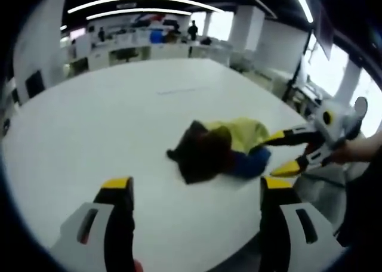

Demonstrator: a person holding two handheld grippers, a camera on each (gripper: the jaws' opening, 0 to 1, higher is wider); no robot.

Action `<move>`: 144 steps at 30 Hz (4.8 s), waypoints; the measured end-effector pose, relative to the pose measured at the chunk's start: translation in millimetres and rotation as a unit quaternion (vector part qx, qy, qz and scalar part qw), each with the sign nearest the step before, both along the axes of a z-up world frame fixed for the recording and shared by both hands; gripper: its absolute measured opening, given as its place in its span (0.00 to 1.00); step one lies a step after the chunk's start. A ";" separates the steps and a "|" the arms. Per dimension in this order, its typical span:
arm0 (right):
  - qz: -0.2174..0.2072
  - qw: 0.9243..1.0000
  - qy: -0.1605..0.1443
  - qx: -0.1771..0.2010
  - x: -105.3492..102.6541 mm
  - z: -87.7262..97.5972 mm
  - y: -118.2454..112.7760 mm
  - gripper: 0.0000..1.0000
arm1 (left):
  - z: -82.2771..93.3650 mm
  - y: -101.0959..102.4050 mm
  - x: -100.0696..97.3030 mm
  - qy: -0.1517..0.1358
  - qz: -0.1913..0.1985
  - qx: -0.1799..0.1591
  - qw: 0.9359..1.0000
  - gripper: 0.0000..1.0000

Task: Fold the garment on the visible template until the final outline fits inside the template.

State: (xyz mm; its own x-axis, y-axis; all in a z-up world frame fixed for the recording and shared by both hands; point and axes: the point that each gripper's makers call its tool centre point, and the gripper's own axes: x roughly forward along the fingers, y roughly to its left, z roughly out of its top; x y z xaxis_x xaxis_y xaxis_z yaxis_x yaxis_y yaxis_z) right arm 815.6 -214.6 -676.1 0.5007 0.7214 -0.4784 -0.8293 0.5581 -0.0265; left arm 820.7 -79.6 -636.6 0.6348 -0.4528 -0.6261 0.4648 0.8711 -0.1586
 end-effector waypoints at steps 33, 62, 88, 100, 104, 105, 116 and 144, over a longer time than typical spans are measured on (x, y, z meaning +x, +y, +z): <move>0.039 0.965 -0.112 -0.232 30.2 -62.2 7.2 0.23 | -23.3 15.0 -5.1 0.023 0.013 -0.004 1.000 0.80; 0.019 0.979 -0.098 -0.180 24.5 -26.1 -20.7 0.01 | -29.8 -16.0 5.1 0.023 -0.037 0.007 0.999 0.79; -0.022 0.984 -0.111 -0.139 19.4 30.8 -71.8 0.01 | -43.8 -80.7 36.2 -0.054 -0.207 0.086 0.973 0.62; -0.014 0.986 -0.097 -0.134 11.9 29.7 -92.1 0.01 | -45.5 -96.4 48.5 -0.112 -0.394 0.203 0.889 0.60; -0.010 0.986 -0.095 -0.138 9.4 30.1 -97.9 0.01 | -44.3 -105.3 55.2 -0.131 -0.426 0.217 0.868 0.54; -0.010 0.986 -0.095 -0.139 8.8 30.3 -99.0 0.01 | -43.7 -107.2 56.8 -0.137 -0.435 0.222 0.862 0.53; -0.012 0.985 -0.090 -0.144 3.6 30.1 -109.8 0.01 | -45.1 -123.2 60.5 -0.195 -0.562 0.307 0.743 0.41; -0.035 0.991 -0.059 -0.114 4.2 27.6 -118.7 0.01 | -10.4 -127.2 64.4 -0.158 -0.427 0.156 0.876 0.00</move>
State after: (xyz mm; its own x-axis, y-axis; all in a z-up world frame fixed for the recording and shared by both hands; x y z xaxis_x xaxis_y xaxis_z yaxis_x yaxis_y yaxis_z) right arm 819.8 -333.3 -648.5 0.6079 0.5624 -0.5605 -0.7722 0.5831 -0.2525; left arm 885.1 -206.8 -646.9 0.3123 -0.6853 -0.6579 0.9461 0.1618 0.2806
